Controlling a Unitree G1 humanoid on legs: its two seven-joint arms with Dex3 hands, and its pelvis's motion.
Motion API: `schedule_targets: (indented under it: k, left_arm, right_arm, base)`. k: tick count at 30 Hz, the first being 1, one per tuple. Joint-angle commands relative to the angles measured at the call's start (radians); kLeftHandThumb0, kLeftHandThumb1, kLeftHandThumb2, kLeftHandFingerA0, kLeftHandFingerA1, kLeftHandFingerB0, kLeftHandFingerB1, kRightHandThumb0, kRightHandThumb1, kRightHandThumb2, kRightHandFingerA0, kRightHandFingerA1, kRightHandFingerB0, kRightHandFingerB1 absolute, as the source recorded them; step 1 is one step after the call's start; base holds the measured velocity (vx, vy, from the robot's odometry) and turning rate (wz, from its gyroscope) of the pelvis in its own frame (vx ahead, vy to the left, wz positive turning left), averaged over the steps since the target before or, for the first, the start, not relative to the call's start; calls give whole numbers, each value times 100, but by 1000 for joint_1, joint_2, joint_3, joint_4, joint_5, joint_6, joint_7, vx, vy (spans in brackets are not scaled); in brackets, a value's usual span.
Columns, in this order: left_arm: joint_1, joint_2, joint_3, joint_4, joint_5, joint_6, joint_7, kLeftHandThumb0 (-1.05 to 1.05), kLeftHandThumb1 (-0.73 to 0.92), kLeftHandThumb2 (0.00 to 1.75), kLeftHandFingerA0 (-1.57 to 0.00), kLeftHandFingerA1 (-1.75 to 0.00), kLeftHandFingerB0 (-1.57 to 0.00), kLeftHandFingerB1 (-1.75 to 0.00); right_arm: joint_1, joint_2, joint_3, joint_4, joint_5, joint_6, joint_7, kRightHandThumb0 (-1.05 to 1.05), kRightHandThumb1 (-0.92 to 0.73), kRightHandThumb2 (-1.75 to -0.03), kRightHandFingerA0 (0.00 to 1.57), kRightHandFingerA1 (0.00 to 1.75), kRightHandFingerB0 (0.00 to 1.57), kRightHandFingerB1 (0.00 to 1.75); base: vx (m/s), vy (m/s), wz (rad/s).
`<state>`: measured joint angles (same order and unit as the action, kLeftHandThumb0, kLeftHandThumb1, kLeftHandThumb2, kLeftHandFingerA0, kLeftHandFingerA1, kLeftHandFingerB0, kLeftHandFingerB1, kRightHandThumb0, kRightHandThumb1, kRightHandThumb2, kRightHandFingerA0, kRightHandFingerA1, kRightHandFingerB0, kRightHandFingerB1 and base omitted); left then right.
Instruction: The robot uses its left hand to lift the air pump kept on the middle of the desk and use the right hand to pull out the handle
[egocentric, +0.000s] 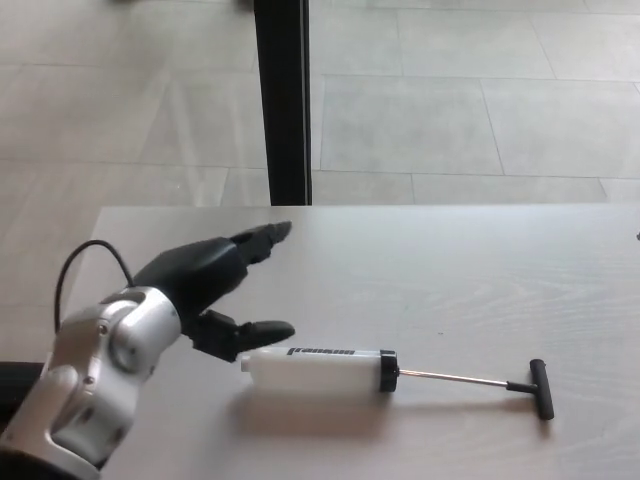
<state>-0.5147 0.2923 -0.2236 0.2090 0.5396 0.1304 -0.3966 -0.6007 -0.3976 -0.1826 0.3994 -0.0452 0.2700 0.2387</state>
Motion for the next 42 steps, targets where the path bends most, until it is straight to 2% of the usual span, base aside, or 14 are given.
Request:
schedule_targets:
  k: [1, 10, 14, 15, 16, 18, 22, 27, 28, 30, 32, 37, 38, 42]
  left_arm:
    - [-25, 164, 926, 220, -875, 148, -158, -97, 66, 100, 0, -14, 0, 0]
    - [208, 309, 1274, 384, -899, 83, -53, -38, 49, 108, -2, -53, 0, -51]
    - [268, 359, 1358, 486, -889, 40, 18, -75, 68, 101, -12, -57, -6, -46]
    - [285, 366, 1372, 523, -895, 20, 28, -75, 68, 101, -11, -57, -5, -46]
    - [336, 372, 1406, 586, -907, -11, 56, -75, 67, 101, -13, -58, -6, -47]
    - [382, 375, 1411, 630, -895, -7, 65, -78, 63, 100, -16, -58, -6, -45]
    - [486, 366, 1412, 723, -874, -7, 61, -78, 61, 97, -14, -57, -6, -45]
    - [537, 297, 1402, 802, -851, -20, 143, -72, 82, 65, -19, -57, -16, -35]
    - [541, 282, 1397, 827, -844, -40, 146, -72, 81, 64, -21, -58, -17, -36]
    - [541, 273, 1396, 844, -838, -50, 153, -71, 81, 64, -22, -59, -19, -37]
    - [548, 235, 1382, 847, -807, -50, 192, -73, 60, 93, -24, -60, -18, -49]
    - [523, 209, 1387, 867, -784, -35, 230, -66, 74, 62, -30, -57, -27, -39]
    - [515, 207, 1383, 873, -776, -34, 232, -65, 75, 62, -30, -58, -27, -40]
    - [542, 188, 1386, 903, -765, -50, 210, -64, 73, 62, -35, -61, -28, -41]
  right_arm:
    - [68, -355, -349, 214, 149, -144, 48, -88, -72, -113, 0, 15, 1, 13]
    - [268, -581, -653, 480, 248, -249, -12, -93, -70, -113, 3, 26, 3, 22]
    - [383, -590, -770, 541, 296, -287, -78, -89, -68, -111, 2, 43, 7, 34]
    - [413, -593, -790, 564, 308, -295, -87, -80, -89, -67, 2, 51, 5, 32]
    - [480, -593, -830, 605, 324, -322, -131, -89, -70, -110, 3, 48, 9, 32]
    - [520, -570, -870, 591, 337, -318, -159, -90, -87, -66, 4, 51, 11, 34]
    - [584, -513, -958, 594, 400, -329, -173, -94, -70, -109, 2, 55, 4, 38]
    - [618, -456, -996, 617, 429, -327, -199, -81, -83, -65, 11, 51, 10, 31]
    - [607, -453, -988, 627, 418, -313, -225, -39, -41, -104, 2, 53, 0, 50]
    - [599, -443, -992, 636, 421, -318, -224, -92, -65, -103, 5, 54, 4, 41]
    - [591, -410, -1001, 642, 433, -316, -206, -39, -44, -105, 3, 54, 0, 51]
    - [551, -377, -995, 667, 412, -331, -214, -83, -78, -64, 13, 57, 11, 34]
    - [540, -369, -991, 676, 406, -338, -217, -40, -36, -101, 4, 54, 0, 51]
    - [530, -348, -992, 692, 397, -311, -217, -84, -83, -66, 7, 54, 12, 33]
  base:
    - [0, 0, 0]
    - [0, 0, 0]
    - [0, 0, 0]
    - [0, 0, 0]
    - [0, 0, 0]
    - [0, 0, 0]
    - [0, 0, 0]
    - [0, 0, 0]
    - [0, 0, 0]
    - [0, 0, 0]
    - [0, 0, 0]
    - [0, 0, 0]
    - [0, 0, 0]
    - [0, 0, 0]
